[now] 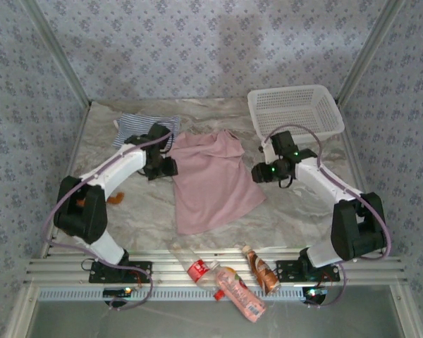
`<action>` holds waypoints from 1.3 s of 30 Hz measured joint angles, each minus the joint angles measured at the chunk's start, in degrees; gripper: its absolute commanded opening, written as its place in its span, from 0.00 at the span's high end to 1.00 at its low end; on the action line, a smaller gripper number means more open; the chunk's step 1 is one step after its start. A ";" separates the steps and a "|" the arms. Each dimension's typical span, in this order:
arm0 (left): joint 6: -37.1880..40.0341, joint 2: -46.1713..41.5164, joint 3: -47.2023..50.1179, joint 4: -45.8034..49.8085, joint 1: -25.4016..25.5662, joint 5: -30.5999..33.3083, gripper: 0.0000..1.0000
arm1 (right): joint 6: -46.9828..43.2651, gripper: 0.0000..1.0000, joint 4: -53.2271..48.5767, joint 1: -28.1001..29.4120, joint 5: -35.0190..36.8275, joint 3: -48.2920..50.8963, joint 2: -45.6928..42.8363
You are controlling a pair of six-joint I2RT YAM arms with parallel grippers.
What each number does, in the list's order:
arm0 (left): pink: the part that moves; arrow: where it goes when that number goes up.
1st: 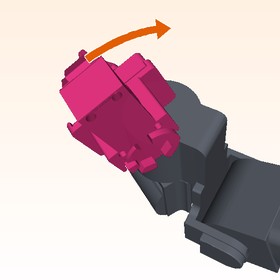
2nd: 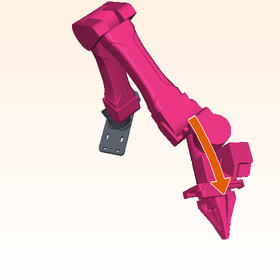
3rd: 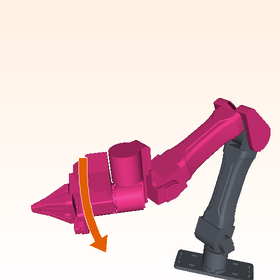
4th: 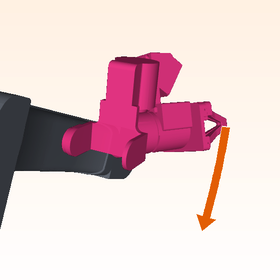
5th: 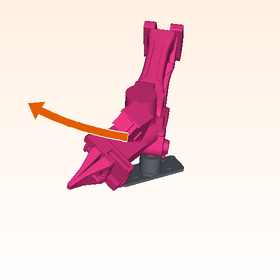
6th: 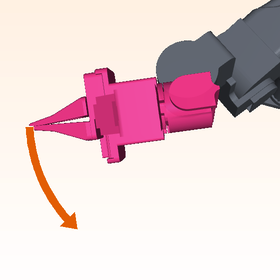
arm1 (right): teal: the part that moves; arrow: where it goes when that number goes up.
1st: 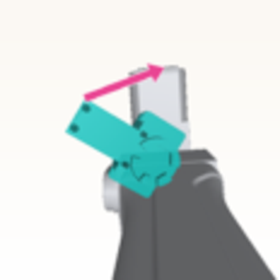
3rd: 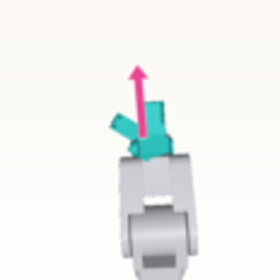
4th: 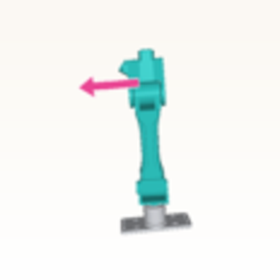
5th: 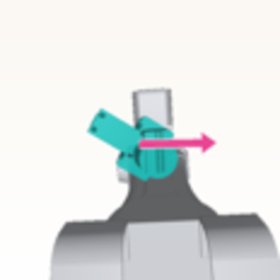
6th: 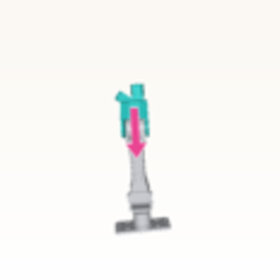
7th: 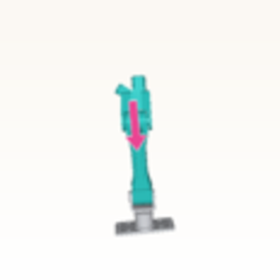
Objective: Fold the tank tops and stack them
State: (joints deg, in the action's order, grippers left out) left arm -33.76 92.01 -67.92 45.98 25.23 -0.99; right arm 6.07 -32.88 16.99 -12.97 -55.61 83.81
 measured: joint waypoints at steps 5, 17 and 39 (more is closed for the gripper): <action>-5.46 -2.78 8.76 -2.89 4.26 -3.10 0.47 | 0.68 0.58 -0.17 -0.46 1.25 3.13 3.15; -10.49 -2.73 13.64 -6.84 7.06 -6.47 0.46 | 1.33 0.62 -0.96 1.86 4.22 1.44 9.73; -10.91 2.32 14.82 -6.75 13.27 -5.81 0.57 | 4.68 0.92 -4.98 5.88 7.74 1.27 6.75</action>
State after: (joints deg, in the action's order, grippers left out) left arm -44.66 94.32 -53.10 39.22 38.50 -6.81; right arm 10.74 -37.87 22.87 -5.23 -54.35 90.56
